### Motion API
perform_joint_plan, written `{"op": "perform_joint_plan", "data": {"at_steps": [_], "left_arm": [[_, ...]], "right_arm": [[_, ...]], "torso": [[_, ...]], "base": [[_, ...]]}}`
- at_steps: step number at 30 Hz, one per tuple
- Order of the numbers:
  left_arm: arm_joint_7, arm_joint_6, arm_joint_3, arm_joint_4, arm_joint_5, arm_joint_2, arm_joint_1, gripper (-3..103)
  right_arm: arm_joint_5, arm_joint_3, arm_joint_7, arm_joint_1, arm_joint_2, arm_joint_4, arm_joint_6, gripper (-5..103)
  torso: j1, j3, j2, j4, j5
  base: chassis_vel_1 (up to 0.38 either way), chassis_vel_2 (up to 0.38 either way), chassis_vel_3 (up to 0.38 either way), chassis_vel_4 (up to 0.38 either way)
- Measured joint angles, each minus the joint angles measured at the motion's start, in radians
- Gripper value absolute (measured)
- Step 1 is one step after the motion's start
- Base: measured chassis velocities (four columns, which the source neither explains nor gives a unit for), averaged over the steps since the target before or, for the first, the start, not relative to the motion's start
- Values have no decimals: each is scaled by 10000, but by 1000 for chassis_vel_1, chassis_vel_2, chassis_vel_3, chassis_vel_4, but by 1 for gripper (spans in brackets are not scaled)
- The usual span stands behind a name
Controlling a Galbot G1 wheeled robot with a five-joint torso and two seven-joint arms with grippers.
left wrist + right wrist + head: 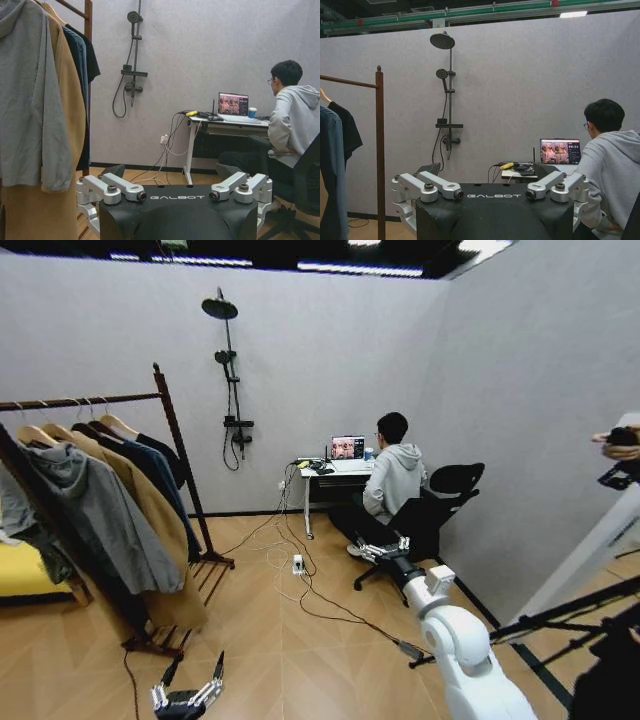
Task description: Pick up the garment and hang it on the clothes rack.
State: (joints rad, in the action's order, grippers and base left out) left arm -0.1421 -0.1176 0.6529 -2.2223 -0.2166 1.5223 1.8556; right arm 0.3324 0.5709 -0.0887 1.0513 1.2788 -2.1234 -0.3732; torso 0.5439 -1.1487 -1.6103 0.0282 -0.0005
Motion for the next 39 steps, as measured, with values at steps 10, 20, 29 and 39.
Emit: {"op": "perform_joint_plan", "data": {"at_steps": [10,20,29,39], "left_arm": [[-1,0,0,0,0,0,0,100],[0,0,1,0,0,0,0,100],[0,0,1,0,1,0,1,100],[0,-1,1,0,0,0,0,100]], "right_arm": [[-88,-138,8,-150,47,146,-11,100],[-215,-315,16,-215,127,280,27,100],[-955,-148,-674,-38,133,227,210,100],[-1118,-103,-668,-16,139,178,123,100]], "torso": [[-2,1,-1,0,2],[-2,1,-1,0,2],[-8,3,-5,0,4],[5,-2,2,0,5]], "base": [[220,-223,-213,225],[215,-210,-218,208],[105,-105,-123,133],[-15,14,15,-15]]}}
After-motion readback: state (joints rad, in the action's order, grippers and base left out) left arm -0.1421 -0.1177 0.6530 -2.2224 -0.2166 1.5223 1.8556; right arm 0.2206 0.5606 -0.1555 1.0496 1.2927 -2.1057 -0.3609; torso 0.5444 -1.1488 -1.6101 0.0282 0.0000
